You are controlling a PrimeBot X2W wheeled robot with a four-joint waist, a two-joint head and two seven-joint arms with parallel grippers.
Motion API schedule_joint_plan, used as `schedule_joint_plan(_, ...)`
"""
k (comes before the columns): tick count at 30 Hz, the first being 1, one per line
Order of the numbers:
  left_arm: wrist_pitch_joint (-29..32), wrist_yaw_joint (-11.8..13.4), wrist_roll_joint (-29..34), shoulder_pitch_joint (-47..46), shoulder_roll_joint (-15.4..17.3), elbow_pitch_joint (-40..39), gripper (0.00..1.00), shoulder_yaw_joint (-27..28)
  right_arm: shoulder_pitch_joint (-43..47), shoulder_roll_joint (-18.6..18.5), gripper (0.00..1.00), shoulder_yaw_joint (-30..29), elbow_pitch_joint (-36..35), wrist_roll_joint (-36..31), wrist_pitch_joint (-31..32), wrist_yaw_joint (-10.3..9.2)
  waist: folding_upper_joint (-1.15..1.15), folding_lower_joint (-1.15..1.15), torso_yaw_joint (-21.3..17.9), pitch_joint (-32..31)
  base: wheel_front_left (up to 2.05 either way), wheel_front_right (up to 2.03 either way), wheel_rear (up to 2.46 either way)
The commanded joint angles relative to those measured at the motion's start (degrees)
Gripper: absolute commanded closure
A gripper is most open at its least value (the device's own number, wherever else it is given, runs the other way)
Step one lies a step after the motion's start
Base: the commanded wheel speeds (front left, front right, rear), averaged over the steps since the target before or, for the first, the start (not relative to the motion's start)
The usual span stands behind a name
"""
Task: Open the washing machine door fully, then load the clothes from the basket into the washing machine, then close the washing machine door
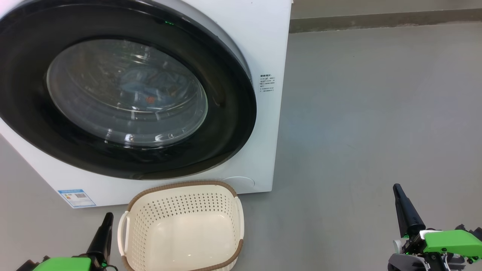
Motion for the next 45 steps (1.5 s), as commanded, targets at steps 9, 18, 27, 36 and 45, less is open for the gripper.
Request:
schedule_joint_plan(9,0.3,-0.2,-0.5,-2.4,0.8,-1.6,1.00,1.9,-0.4,-0.2,1.00,1.2,-1.7,0.2,0.5,0.09,0.00,0.00,0.0,0.0,0.00,0.00,0.00)
schedule_joint_plan(18,0.3,-0.2,-0.5,-2.4,0.8,-1.6,1.00,1.9,-0.4,-0.1,1.00,1.2,-1.7,0.2,0.5,0.09,0.00,0.00,0.0,0.0,0.00,0.00,0.00)
schedule_joint_plan(27,0.3,-0.2,-0.5,-2.4,0.8,-1.6,1.00,1.9,-0.4,-0.1,1.00,1.2,-1.7,0.2,0.5,0.09,0.00,0.00,0.0,0.0,0.00,0.00,0.00)
schedule_joint_plan(36,0.3,-0.2,-0.5,-2.4,0.8,-1.6,1.00,1.9,-0.4,-0.1,1.00,1.2,-1.7,0.2,0.5,0.09,0.00,0.00,0.0,0.0,0.00,0.00,0.00)
schedule_joint_plan(45,0.3,-0.2,-0.5,-2.4,0.8,-1.6,1.00,1.9,-0.4,-0.1,1.00,1.2,-1.7,0.2,0.5,0.09,0.00,0.00,0.0,0.0,0.00,0.00,0.00)
